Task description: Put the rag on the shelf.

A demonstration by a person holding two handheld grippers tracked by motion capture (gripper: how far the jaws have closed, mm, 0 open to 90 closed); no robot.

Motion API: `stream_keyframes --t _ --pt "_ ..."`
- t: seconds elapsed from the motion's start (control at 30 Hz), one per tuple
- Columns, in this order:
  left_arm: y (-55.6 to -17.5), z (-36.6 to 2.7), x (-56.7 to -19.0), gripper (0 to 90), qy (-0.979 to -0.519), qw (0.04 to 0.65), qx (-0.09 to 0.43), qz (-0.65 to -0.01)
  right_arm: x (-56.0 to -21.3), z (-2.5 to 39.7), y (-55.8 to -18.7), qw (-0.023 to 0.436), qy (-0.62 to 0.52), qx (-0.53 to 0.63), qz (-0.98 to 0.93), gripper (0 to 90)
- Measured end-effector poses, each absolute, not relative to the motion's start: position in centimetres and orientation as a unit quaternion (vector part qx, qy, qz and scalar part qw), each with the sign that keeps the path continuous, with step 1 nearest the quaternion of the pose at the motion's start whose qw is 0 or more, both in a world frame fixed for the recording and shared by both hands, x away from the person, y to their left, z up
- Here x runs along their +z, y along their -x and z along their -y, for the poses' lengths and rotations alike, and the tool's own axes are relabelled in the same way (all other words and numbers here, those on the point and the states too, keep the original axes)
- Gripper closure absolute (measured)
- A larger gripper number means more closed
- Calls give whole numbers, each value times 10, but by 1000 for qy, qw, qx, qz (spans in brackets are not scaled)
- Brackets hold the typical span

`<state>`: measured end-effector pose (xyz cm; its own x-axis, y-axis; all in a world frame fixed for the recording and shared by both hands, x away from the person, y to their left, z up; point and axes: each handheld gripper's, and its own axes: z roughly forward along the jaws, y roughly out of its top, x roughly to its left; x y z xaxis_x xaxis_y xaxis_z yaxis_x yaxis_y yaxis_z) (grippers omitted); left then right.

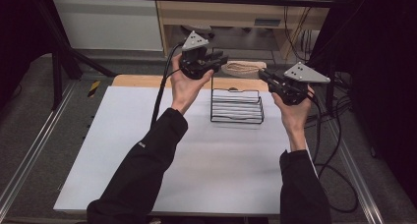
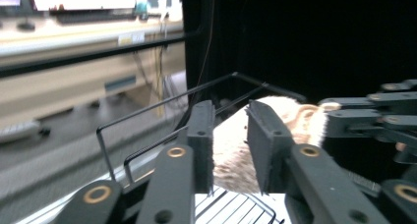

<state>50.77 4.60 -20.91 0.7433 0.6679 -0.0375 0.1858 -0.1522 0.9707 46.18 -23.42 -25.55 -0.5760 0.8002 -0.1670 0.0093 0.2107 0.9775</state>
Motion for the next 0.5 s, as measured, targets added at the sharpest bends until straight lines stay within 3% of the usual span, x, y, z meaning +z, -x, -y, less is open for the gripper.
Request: stream_keyframes --t 0.07,0.2,0.5 --pt "-514 -42 -210 817 -743 566 196 -298 -256 235 -462 354 -292 556 -693 839" --pt "-514 -37 -216 890 -762 556 173 -282 -256 235 -462 353 -293 554 -694 838" --pt "-502 -32 -228 894 -778 551 163 -255 -258 237 -462 362 -294 542 -699 831"
